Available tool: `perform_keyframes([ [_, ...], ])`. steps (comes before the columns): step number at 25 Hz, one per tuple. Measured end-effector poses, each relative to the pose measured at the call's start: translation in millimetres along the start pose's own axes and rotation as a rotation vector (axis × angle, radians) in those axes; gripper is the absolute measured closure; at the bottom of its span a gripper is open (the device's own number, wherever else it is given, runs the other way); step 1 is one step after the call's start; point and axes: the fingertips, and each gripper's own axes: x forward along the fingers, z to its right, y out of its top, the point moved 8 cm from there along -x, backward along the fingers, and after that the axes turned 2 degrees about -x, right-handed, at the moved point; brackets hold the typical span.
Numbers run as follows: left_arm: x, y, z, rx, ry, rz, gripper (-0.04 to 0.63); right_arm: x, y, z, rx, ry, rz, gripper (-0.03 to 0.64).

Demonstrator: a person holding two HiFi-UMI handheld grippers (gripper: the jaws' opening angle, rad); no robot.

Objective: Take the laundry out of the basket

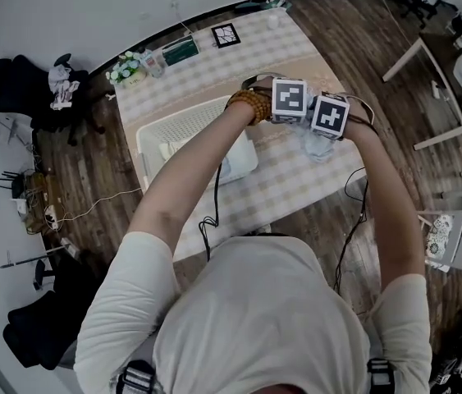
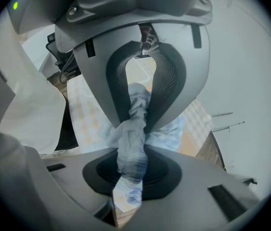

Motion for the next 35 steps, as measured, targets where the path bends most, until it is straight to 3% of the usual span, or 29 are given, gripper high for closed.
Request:
perform_keyframes([
  [3, 13.3, -2.9, 0.9, -0.014, -0.015, -0.002, 0.466, 10.3, -7.1, -1.0, 0.011, -0.010, -0.018, 0.518],
  [7, 35.9, -10.3, 4.9, -0.019, -0.046, -0.026, 0.466, 39.9, -1.2, -16.5, 0.006, 0.091, 0.068, 0.518],
  [19, 156.2, -23.2, 23.1, -0.010, -0.163, -0.092, 0.456, 147.0, -48.3, -47.7, 0.062, 0.192, 0.065, 0.515],
  [25, 207.7, -28.3, 27.2, 0.050, -0.195, -0.137, 0.443, 189.6, -70.2, -61.2, 0.107, 0.182, 0.091, 0.515],
  [35, 244.2, -52.1, 31.8, 0.072, -0.241, -0.252, 0.433, 220.0, -73.2, -67.4, 0.184, 0.171, 0.173, 0.492],
])
